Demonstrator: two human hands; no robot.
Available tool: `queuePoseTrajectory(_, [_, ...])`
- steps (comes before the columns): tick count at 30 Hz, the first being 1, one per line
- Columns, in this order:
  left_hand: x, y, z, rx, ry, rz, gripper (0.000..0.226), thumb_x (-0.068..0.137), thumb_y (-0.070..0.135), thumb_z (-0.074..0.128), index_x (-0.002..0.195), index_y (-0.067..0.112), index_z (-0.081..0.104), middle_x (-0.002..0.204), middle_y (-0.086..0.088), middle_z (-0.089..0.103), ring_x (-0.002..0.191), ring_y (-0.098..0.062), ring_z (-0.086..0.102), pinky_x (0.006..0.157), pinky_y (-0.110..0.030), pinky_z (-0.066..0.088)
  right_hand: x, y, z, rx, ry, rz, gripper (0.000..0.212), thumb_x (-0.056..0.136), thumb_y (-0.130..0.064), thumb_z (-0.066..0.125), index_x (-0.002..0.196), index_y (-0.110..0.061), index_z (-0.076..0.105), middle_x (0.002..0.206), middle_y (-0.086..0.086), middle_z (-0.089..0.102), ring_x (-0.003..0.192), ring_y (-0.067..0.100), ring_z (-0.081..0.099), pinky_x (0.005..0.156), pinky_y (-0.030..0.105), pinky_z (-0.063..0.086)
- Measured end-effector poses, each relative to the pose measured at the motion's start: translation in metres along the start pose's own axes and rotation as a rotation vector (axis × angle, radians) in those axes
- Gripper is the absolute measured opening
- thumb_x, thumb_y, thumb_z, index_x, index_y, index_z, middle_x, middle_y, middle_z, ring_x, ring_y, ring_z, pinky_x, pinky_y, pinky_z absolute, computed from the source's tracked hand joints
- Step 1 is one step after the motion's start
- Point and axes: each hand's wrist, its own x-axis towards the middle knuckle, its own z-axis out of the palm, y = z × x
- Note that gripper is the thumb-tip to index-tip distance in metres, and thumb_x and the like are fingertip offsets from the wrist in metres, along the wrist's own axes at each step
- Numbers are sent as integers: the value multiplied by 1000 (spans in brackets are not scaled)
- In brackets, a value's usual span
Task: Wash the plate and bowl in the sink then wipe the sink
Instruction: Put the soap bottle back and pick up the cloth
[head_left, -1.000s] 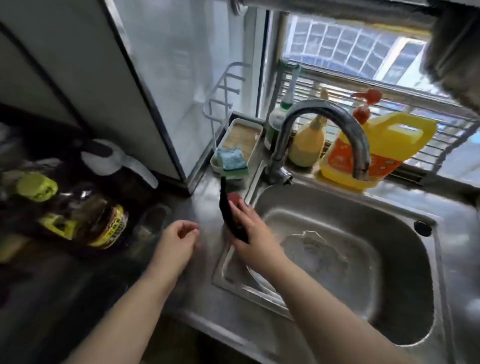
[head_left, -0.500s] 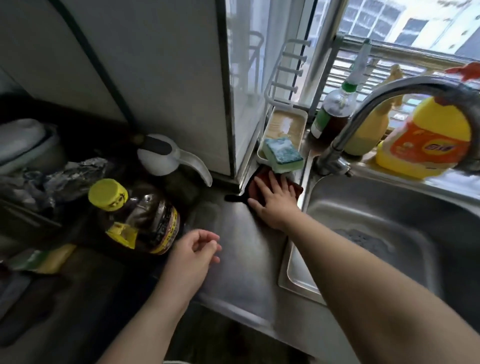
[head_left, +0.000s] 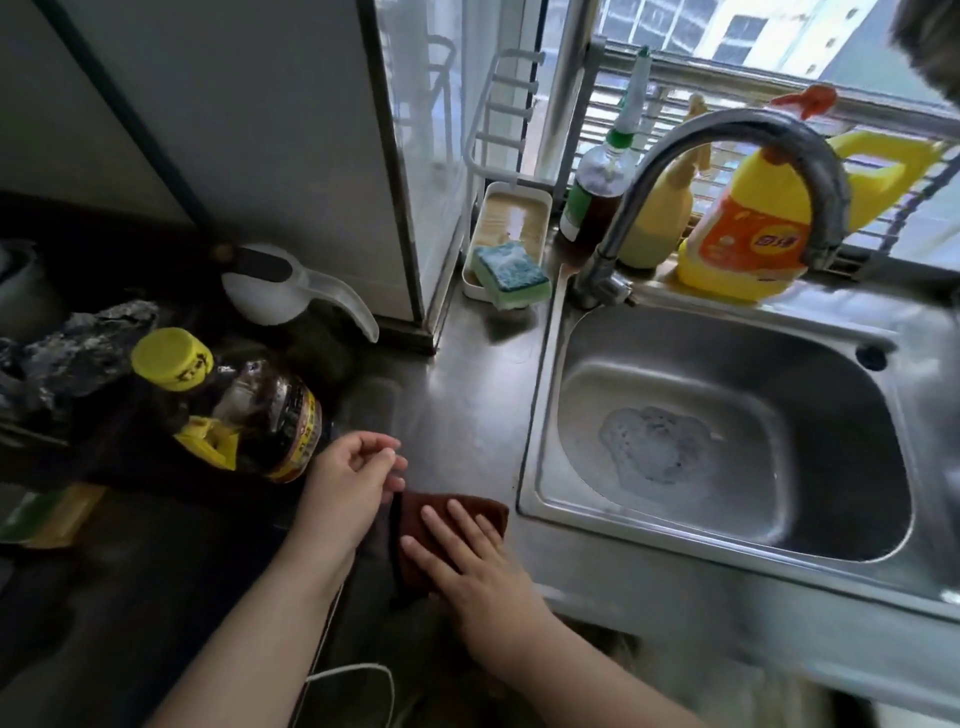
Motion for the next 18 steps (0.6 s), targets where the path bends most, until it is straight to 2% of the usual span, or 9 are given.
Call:
queuePoseTrajectory(3, [-5,1,8,14,-34,5,17,94,7,50,92,18,63,86,-4,68,77,-19,64,66,-26,49,-44,34,15,21,81,112,74,96,-22,42,143,-43,-12,148,-13,-30,136,21,-34,115,39,-19])
queuePoseTrajectory(5, [-8,3,12,19,-58,-5,16,94,8,51,94,17,63,87,-4,68,80,-20,64,67,-27,49,-84,66,32,-54,195,230,69,93,-32,43,148,-41,3,156,-9,-14,145,26,-9,118,35,-5])
queuePoseTrajectory(7, [-11,4,18,16,-83,-10,14,94,10,51,96,17,63,89,-4,67,82,-19,64,67,-26,50,-122,87,40,31,249,426,53,99,-47,24,149,-39,11,159,-12,1,145,17,11,116,26,2])
queuePoseTrajectory(8, [-12,5,22,14,-93,-9,14,95,10,51,98,16,63,89,-4,67,82,-19,64,67,-26,49,-132,92,43,90,262,491,51,99,-49,16,149,-40,12,158,-13,6,144,16,15,115,25,5])
queuePoseTrajectory(10, [-14,6,32,6,-103,-8,14,95,9,50,98,14,63,88,-5,66,79,-18,63,65,-24,48,-132,84,43,175,285,569,51,98,-50,12,148,-40,14,157,-8,18,140,20,23,113,30,10])
queuePoseTrajectory(12, [-15,6,46,3,-117,-12,14,95,5,49,93,12,62,84,-6,65,73,-16,60,63,-22,48,-109,65,43,149,325,547,53,97,-50,21,148,-37,18,152,-2,29,138,24,27,111,34,12])
queuePoseTrajectory(14, [-16,5,61,12,-150,-2,18,94,2,49,87,12,61,81,-7,64,71,-17,59,64,-24,49,-77,46,40,60,339,393,57,91,-51,34,146,-38,25,150,-4,36,138,22,32,111,36,16])
queuePoseTrajectory(18, [-23,6,89,79,-229,33,19,93,2,51,84,15,61,80,-7,65,71,-16,60,68,-26,50,-61,56,29,-11,298,258,54,88,-55,36,139,-40,35,147,-10,41,136,15,38,110,38,34])
